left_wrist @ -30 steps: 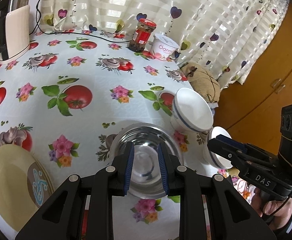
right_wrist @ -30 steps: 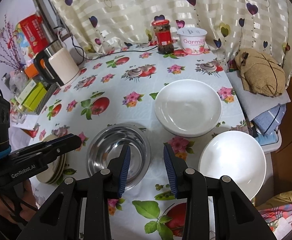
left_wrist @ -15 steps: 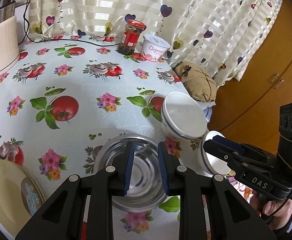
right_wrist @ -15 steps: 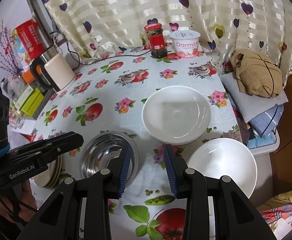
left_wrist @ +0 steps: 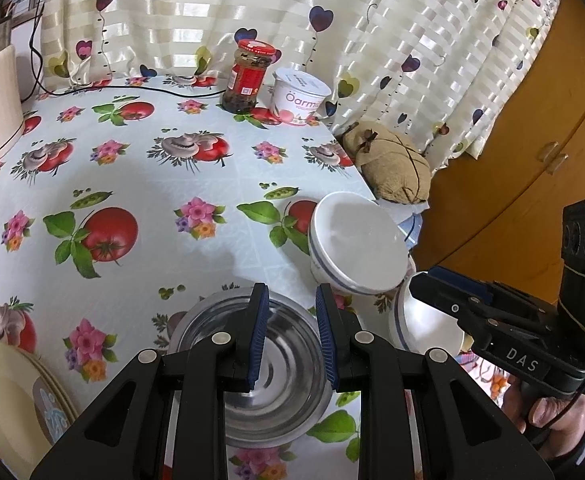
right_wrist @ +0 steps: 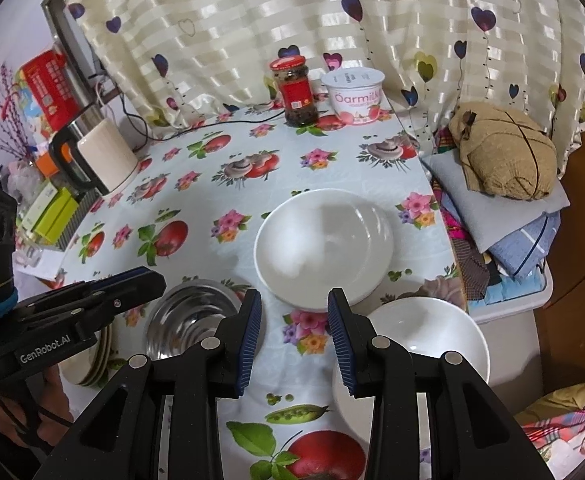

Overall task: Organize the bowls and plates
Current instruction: 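Grasp the rim of a white bowl with the right gripper, then carry the white bowl over the steel bowl and lower it inside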

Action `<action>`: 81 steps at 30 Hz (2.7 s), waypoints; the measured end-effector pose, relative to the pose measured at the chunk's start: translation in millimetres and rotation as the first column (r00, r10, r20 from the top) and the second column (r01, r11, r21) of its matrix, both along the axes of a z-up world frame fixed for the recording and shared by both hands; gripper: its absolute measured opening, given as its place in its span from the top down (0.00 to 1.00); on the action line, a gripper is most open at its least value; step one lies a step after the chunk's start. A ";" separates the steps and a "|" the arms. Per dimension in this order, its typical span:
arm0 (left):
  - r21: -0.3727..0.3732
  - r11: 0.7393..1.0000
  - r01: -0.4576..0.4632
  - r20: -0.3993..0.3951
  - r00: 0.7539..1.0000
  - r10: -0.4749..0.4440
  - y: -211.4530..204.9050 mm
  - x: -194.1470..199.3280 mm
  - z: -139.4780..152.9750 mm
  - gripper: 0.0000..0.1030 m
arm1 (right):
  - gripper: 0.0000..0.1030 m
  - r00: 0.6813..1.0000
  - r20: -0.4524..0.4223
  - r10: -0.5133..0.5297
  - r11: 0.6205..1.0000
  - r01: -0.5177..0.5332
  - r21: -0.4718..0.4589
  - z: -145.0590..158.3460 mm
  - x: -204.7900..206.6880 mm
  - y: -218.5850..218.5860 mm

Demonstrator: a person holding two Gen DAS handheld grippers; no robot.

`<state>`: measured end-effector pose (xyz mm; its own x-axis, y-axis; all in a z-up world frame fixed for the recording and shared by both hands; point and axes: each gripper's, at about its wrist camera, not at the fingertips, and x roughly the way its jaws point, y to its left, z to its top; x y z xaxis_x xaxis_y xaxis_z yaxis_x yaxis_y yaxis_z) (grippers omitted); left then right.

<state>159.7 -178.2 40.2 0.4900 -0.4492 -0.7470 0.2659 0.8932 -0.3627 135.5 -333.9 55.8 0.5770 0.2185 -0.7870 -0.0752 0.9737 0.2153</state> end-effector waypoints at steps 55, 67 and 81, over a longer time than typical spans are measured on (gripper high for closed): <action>-0.007 0.997 0.073 -0.102 0.992 -0.073 -60.1 64.5 -47.3 0.76 | 0.85 0.990 -0.112 -0.083 0.996 0.085 0.011 -49.7 63.5 -55.3; 0.010 0.997 0.080 -0.100 0.992 -0.078 -64.2 63.5 -47.1 0.79 | 0.86 0.991 -0.110 -0.081 0.996 0.083 0.013 -50.2 63.0 -54.7; 0.008 0.998 0.064 -0.062 0.996 -0.063 -53.4 54.9 -26.2 0.79 | 0.86 0.995 -0.070 -0.072 0.997 0.073 0.008 -29.8 60.9 -46.0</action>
<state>214.6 -231.6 14.0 0.4138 -0.4705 -0.7794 0.2995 0.8788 -0.3715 196.4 -379.9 26.0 0.5357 0.1869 -0.8235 0.0108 0.9736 0.2280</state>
